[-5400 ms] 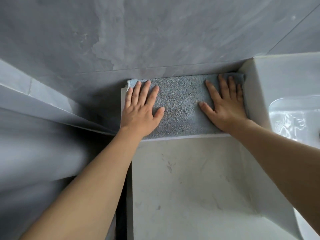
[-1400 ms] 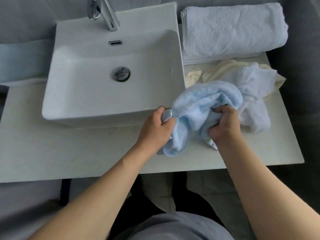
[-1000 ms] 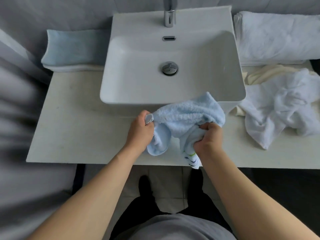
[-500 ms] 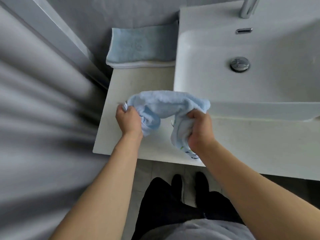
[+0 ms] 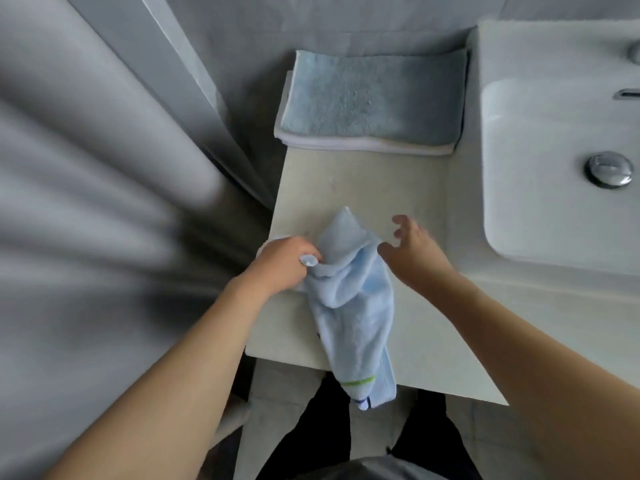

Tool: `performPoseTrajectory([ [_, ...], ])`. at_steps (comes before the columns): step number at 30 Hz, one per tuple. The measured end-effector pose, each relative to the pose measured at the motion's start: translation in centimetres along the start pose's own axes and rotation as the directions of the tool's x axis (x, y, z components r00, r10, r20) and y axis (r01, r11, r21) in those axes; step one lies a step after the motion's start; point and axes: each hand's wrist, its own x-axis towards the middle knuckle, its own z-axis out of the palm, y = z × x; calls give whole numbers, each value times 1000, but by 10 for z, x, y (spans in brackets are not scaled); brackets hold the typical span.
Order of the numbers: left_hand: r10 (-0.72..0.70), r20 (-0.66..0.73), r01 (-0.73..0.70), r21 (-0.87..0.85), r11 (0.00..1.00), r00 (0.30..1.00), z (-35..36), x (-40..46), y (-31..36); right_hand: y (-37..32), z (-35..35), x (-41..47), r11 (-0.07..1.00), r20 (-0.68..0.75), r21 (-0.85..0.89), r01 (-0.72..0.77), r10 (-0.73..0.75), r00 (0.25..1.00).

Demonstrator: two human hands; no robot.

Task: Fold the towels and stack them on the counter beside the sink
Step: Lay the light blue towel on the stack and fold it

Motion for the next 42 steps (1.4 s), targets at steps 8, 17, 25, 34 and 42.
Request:
performPoseTrajectory([
  [8, -22, -107, 6, -147, 989, 994, -1, -7, -42, -63, 42, 60, 806, 379, -366, 466, -328, 865],
  [17, -169, -57, 119, -496, 860, 984, -37, -8, -70, -30, 18, 67, 944, 321, -281, 174, -79, 944],
  [25, 192, 21, -190, -82, 978, 981, -7, -17, -61, 6, 14, 32, 791, 459, -521, 321, -58, 887],
  [34, 2, -212, -15, -62, 998, 977, -35, 4, -51, 6, 18, 36, 839, 99, -347, 420, -413, 906],
  [42, -298, -201, 168, -489, 856, 933, -73, 37, -63, -12, -34, 61, 991, -253, 10, 132, -126, 959],
])
